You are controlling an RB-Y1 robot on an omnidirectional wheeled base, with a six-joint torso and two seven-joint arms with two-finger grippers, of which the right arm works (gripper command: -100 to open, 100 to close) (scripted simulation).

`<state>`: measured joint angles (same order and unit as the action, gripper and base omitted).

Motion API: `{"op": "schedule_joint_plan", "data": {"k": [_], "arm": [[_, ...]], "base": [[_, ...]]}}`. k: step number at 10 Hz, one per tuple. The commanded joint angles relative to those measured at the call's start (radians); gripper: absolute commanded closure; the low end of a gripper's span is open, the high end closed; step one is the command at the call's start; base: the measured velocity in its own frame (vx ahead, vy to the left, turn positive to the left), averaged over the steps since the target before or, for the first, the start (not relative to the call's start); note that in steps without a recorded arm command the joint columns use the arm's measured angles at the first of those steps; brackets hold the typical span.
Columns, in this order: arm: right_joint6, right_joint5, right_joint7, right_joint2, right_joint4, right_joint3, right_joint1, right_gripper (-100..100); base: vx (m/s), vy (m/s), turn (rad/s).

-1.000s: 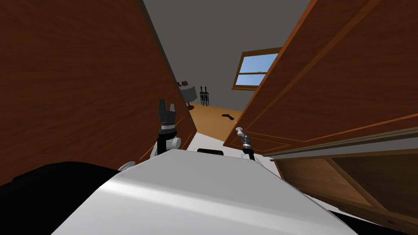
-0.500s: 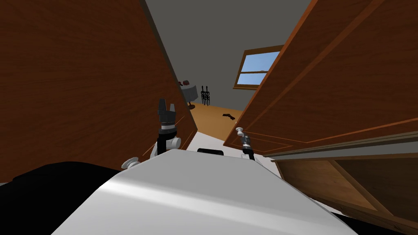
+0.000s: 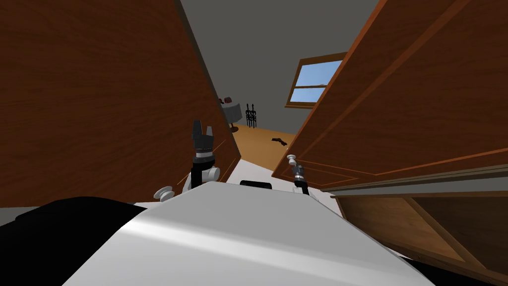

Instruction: Pull the door open

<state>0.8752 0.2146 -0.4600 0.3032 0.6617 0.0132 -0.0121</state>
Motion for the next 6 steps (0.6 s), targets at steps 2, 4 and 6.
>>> {"op": "schedule_joint_plan", "data": {"k": [2, 4, 6], "arm": [[-0.004, 0.023, -0.062, -0.003, 0.006, -0.014, -0.001, -100], [-0.007, 0.043, -0.122, -0.005, 0.011, -0.026, -0.003, -100], [-0.009, 0.056, -0.158, -0.007, 0.014, -0.034, -0.004, -100]], "base": [[-0.039, -0.03, -0.021], [-0.059, 0.035, 0.06], [-0.06, 0.022, 0.002]]}}
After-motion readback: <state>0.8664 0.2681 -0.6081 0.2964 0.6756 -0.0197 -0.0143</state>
